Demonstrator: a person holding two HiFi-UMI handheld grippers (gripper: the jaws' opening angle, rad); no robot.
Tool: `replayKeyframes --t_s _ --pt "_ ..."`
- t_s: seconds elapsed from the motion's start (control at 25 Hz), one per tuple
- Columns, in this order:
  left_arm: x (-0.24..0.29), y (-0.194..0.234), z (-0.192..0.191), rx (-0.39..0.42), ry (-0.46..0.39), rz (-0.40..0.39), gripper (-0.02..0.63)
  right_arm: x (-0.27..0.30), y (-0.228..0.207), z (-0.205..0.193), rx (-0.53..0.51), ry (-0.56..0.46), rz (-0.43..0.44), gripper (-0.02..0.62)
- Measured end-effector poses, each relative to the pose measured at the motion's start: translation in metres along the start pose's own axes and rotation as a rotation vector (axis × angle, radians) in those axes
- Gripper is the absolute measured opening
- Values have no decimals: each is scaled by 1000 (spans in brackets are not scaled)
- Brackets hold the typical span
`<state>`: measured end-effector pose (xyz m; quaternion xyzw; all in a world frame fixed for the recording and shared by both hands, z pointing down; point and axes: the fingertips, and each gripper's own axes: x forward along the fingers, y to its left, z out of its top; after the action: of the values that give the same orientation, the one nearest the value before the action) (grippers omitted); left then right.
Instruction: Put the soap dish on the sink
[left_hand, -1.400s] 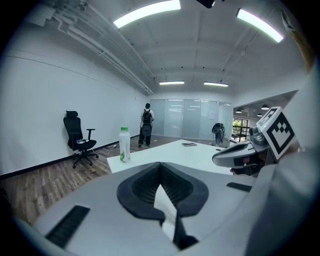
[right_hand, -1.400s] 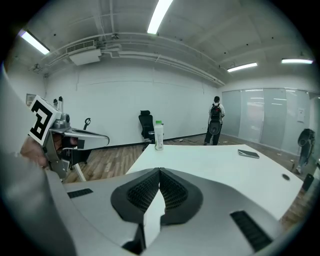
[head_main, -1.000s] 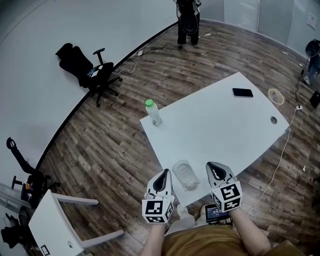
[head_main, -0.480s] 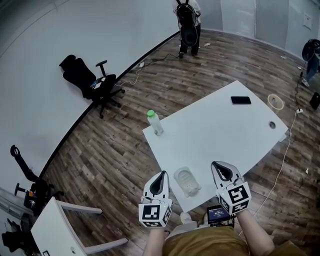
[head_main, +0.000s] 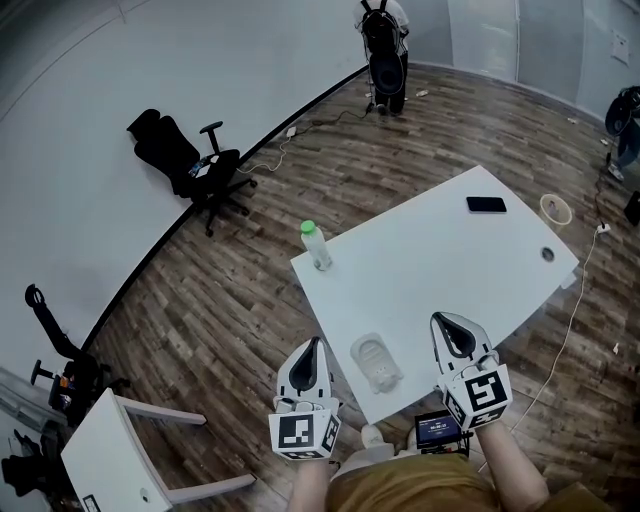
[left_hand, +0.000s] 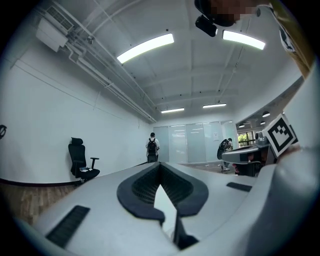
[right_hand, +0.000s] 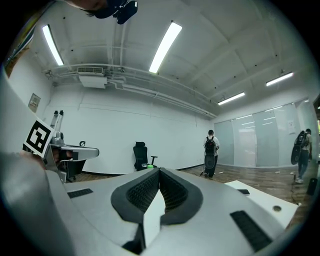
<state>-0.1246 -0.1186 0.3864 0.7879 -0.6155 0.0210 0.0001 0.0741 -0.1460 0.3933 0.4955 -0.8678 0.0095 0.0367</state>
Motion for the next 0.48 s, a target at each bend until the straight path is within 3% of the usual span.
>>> replayKeyframes --t_s 0.2,0.48 --pt "-7 12 8 37 -34 60 5 -5 4 7 -6 -25 -18 9" --pt "-2 9 1 24 -6 31 5 -7 -3 14 -14 -41 -57 9"
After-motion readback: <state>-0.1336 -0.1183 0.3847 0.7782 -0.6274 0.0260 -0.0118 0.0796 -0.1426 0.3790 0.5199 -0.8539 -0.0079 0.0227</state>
